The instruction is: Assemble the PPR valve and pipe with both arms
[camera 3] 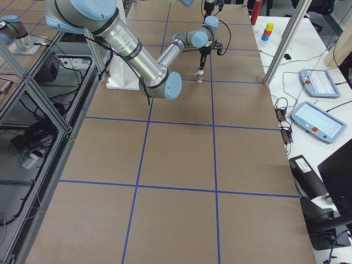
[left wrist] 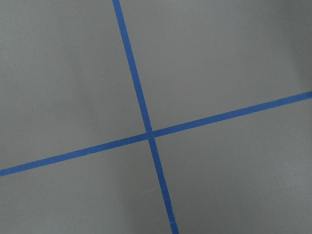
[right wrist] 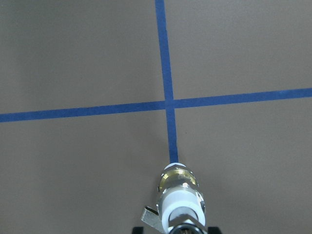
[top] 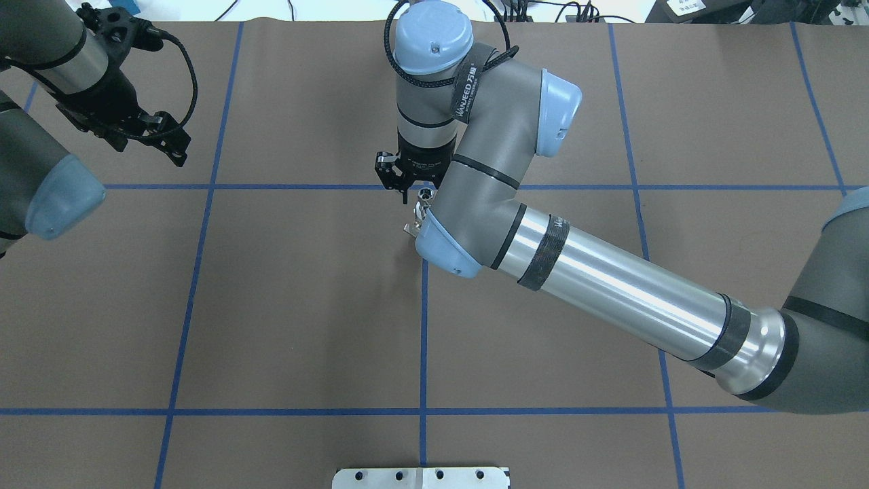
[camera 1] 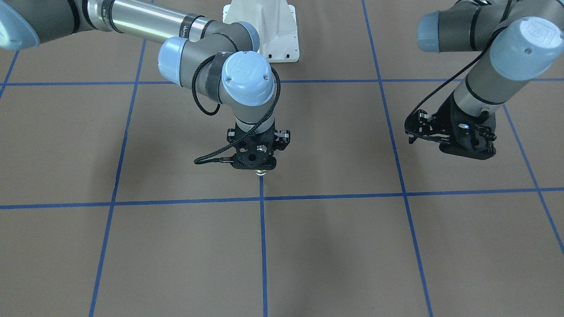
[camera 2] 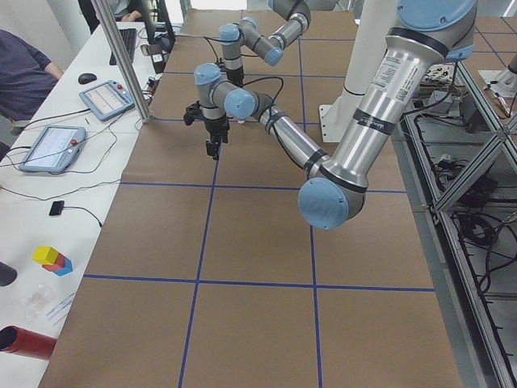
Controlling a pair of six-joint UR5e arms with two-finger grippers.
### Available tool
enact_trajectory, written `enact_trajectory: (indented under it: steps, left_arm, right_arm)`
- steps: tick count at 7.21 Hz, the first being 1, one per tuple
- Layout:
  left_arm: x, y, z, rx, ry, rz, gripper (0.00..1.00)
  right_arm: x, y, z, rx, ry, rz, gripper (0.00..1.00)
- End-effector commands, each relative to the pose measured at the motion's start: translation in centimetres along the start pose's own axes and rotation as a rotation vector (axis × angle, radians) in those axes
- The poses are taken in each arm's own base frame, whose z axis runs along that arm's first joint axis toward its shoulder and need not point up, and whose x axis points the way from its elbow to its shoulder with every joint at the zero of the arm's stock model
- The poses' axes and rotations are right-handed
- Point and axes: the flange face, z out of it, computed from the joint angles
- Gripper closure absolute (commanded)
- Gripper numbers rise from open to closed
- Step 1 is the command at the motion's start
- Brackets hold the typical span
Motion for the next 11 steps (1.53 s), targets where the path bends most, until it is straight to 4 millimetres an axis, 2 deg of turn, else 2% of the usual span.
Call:
enact_trajectory:
  steps: [1, 2, 3, 4, 5, 6, 7, 8, 9, 11]
  left_arm:
    - [0.1, 0.0, -0.1, 0.001, 0.001, 0.001, 0.0]
    - [0.0, 0.0, 0.0, 0.0, 0.0, 0.0, 0.0]
    - [0.0, 0.0, 0.0, 0.0, 0.0, 0.0, 0.0]
    - [0.1, -0.1, -0.1, 0.002, 0.001, 0.003, 0.0]
    - [0.5, -0.1, -0.5, 0.01, 0.005, 0.017, 0.0]
    - [0.5, 0.2, -1.2, 0.023, 0.009, 0.016, 0.0]
    - [-0.7, 0.2, -2.4, 0.044, 0.005, 0.012, 0.0]
    - [-3.8, 0.3, -3.8, 0.067, -0.009, -0.019, 0.0]
    - [-9.0, 1.0, -4.3, 0.067, -0.042, 0.038, 0.0]
    - [-22.2, 2.3, -5.4, 0.04, -0.069, 0.065, 0.0]
  right_arm:
    - [0.0, 0.0, 0.0, 0.0, 0.0, -0.001, 0.4]
    - [0.0, 0.1, -0.1, 0.001, -0.002, -0.001, 0.37]
    - [-0.2, 0.1, -0.8, 0.007, -0.012, -0.005, 0.16]
    - [0.0, -0.2, -3.3, 0.028, -0.041, -0.006, 0.02]
    - [0.9, -0.4, -5.7, 0.041, -0.048, 0.007, 0.01]
    - [3.2, -1.1, -9.2, 0.047, -0.003, 0.056, 0.01]
    - [8.9, -0.6, -12.1, 0.068, 0.021, 0.018, 0.01]
    - [17.5, -0.9, -13.6, 0.077, 0.073, -0.085, 0.01]
    - [26.2, -3.2, -14.7, 0.065, 0.097, -0.146, 0.01]
    - [44.8, -6.3, -14.7, 0.0, 0.144, -0.295, 0.01]
